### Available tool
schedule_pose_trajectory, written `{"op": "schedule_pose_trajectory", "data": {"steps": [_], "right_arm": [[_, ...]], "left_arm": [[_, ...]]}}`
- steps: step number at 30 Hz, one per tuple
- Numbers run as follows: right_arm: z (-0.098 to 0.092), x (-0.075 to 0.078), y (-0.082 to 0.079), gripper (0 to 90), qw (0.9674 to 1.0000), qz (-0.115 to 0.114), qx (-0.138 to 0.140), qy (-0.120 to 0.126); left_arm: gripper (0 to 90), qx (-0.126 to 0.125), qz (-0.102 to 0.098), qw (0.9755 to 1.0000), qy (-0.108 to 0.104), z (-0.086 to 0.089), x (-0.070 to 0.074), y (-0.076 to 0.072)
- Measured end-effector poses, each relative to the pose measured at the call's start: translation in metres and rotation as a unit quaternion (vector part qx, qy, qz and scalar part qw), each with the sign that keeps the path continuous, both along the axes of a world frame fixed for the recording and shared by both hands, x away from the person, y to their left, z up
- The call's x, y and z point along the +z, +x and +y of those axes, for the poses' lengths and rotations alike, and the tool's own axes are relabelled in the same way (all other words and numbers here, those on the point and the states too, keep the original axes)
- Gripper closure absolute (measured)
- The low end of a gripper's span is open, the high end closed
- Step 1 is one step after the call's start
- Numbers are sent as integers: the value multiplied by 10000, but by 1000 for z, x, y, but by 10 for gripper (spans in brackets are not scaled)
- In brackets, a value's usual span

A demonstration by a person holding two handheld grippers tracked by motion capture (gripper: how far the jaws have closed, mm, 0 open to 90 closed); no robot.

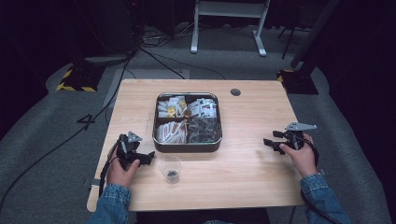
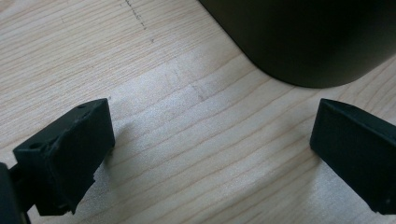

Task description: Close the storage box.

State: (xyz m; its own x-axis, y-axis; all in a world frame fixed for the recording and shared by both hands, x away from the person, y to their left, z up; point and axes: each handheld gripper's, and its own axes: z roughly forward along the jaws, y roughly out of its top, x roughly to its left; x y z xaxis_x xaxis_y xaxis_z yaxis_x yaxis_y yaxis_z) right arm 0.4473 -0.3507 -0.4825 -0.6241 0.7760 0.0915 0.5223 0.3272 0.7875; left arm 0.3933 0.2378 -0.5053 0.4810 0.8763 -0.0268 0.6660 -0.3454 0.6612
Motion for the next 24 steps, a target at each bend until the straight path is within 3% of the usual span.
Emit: {"op": "schedule_pose_trajectory", "data": {"steps": [6, 12, 16, 24], "right_arm": [[-1, -12, -2, 312, 10000, -31, -6, -80], [5, -19, -2, 285, 9993, -81, 36, -351], [12, -21, -1, 178, 9980, -4, 111, -629], [18, -21, -1, 130, 9978, 43, -1, -663]], "left_arm": [[2, 2, -5, 10000, 4, 0, 0, 0], [2, 3, -5, 10000, 4, 0, 0, 0], [2, 2, 0, 10000, -1, 0, 0, 0], [2, 27, -19, 10000, 11, 0, 0, 0]]}}
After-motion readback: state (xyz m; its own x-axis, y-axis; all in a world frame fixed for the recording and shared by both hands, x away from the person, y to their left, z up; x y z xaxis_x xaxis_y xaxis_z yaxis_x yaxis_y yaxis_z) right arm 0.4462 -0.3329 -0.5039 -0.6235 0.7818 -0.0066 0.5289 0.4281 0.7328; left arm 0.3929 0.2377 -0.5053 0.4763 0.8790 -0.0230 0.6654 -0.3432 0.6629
